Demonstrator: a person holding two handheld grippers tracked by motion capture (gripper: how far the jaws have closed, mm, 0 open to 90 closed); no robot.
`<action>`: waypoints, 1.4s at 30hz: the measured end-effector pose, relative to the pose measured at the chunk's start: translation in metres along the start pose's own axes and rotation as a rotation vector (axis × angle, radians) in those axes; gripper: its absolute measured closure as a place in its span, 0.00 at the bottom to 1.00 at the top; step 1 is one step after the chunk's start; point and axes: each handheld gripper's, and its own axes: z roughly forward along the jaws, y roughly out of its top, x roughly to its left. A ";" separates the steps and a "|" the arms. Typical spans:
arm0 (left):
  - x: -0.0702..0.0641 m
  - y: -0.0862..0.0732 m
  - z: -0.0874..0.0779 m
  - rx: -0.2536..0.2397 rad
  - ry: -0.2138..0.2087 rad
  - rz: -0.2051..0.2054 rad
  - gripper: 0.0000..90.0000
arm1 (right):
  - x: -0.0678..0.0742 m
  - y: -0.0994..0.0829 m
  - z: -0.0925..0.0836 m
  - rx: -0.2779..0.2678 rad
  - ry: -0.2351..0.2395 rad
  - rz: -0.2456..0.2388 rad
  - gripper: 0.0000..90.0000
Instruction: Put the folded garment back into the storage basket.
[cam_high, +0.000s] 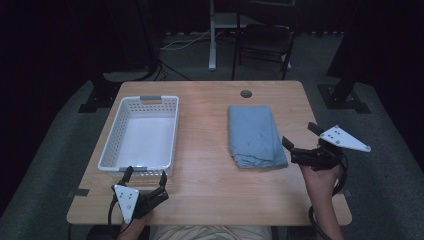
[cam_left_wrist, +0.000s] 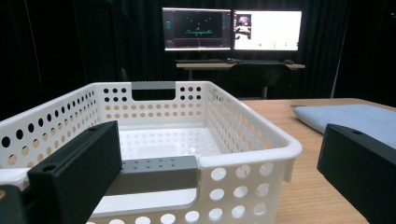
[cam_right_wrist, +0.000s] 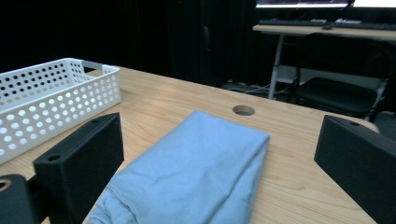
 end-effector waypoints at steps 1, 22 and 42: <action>0.000 0.000 0.000 0.000 0.000 0.000 0.01 | -0.001 0.001 0.003 0.008 0.007 0.008 0.01; 0.000 0.000 0.000 -0.002 -0.003 -0.001 0.01 | -0.034 -0.007 0.067 0.164 0.039 0.113 0.01; 0.000 0.000 0.000 -0.005 -0.003 -0.003 0.01 | -0.045 -0.034 0.112 0.312 0.040 0.191 0.01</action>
